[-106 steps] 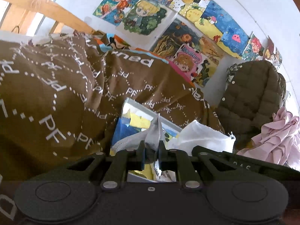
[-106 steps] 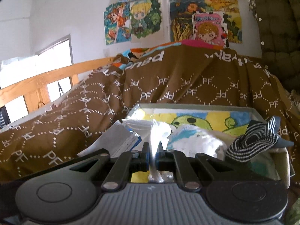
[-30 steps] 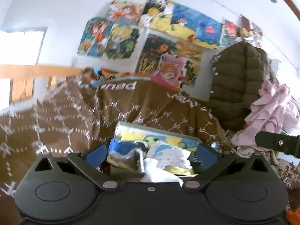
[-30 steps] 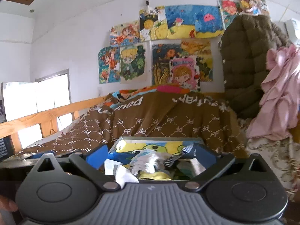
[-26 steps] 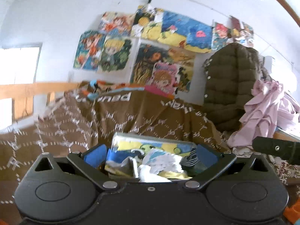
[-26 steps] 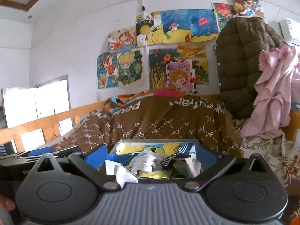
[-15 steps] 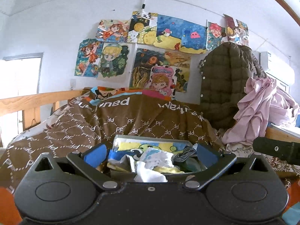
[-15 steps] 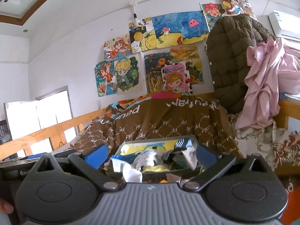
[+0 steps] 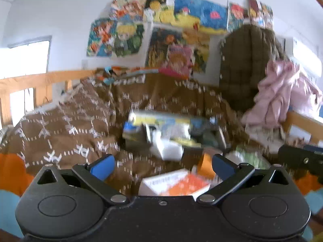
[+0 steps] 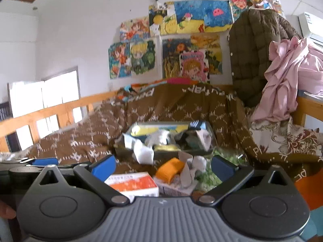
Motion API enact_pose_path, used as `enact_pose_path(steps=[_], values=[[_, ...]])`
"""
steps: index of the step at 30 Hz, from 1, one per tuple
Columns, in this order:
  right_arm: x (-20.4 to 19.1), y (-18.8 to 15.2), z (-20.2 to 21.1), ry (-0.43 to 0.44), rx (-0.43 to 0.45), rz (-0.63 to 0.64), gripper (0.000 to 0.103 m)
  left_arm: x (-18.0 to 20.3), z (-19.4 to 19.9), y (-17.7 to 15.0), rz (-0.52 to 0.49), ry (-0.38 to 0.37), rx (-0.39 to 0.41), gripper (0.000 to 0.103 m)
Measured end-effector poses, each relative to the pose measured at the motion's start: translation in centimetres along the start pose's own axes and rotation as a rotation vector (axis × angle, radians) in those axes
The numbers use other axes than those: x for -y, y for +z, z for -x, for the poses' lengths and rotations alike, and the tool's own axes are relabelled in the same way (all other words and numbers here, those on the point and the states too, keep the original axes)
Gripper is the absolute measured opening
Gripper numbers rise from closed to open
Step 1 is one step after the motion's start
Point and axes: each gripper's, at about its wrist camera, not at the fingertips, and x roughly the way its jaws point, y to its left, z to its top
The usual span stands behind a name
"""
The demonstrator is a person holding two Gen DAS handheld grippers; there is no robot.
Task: Organize soft objects
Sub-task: 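Withdraw both grippers from the tray back toward the pile, then move left gripper to the orange soft item while right gripper approaches the grey cloth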
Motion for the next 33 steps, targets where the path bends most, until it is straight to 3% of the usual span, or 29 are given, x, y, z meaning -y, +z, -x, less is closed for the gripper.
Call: enact_pose_path(steps=[13,20,26,33], values=[[-1.1,-1.7,-2.8,0.017,-0.155,0.066,0.103,-0.7,-2.1,-2.1,-0.033,0.03,-0.113,0.102],[-0.9,-2.3,-3.9,0.024,-0.229,0.056,0.103,-2.1,-2.9,-2.3,0.035,0.09,-0.159,0.102],[-0.7,-2.4,-4.9,0.023,-0.256,0.048,0.103,-2.4,-3.0,-2.2,0.053,0.118,-0.172,0.102],[-0.6,-2.3,-8.8,-0.016,-0.258,0.121,0.103,-2.1,-4.3,-1.3,0.043,0.109,-0.178,0.102]])
